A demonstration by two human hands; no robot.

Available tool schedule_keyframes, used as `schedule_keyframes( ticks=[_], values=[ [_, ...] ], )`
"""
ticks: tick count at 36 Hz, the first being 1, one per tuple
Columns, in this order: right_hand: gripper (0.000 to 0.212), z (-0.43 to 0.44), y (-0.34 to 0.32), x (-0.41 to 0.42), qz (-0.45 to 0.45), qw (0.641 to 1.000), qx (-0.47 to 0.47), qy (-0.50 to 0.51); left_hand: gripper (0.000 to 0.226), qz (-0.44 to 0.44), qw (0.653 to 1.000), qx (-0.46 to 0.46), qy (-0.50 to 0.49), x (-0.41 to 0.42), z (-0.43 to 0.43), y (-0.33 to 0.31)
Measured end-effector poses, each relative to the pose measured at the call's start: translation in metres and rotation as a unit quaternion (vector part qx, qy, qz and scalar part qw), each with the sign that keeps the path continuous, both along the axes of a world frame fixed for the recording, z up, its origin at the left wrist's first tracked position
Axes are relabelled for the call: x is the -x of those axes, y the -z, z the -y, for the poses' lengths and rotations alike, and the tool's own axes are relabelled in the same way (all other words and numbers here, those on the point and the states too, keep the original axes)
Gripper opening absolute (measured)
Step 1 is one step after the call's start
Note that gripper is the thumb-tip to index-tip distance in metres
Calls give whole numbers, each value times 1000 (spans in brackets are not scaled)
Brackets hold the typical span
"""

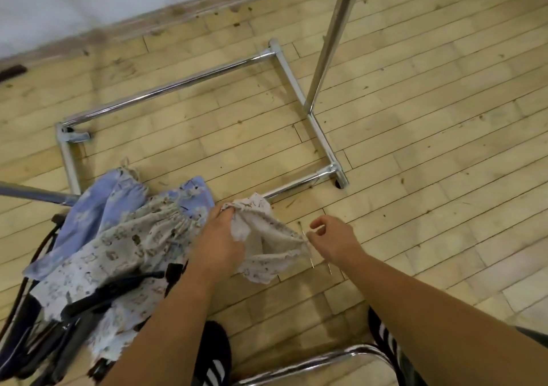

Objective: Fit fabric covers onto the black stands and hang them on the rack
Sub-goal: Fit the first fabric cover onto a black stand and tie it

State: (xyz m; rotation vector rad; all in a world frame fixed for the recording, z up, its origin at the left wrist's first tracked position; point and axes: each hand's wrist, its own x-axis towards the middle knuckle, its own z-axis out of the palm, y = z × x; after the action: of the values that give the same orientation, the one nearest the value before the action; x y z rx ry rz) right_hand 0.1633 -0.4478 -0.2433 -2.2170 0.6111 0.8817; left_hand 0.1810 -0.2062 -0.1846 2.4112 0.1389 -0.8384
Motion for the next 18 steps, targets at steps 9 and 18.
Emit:
schedule_keyframes(
  ticks=[9, 18],
  values=[
    [21, -8, 60, -23, -2, 993, 79, -88, 51, 18, 1000, 11, 10, 11, -10, 40],
    [18, -32, 85, -34, -26, 973, 119, -198, 59, -7, 999, 31, -21, 19, -8, 39]
  ],
)
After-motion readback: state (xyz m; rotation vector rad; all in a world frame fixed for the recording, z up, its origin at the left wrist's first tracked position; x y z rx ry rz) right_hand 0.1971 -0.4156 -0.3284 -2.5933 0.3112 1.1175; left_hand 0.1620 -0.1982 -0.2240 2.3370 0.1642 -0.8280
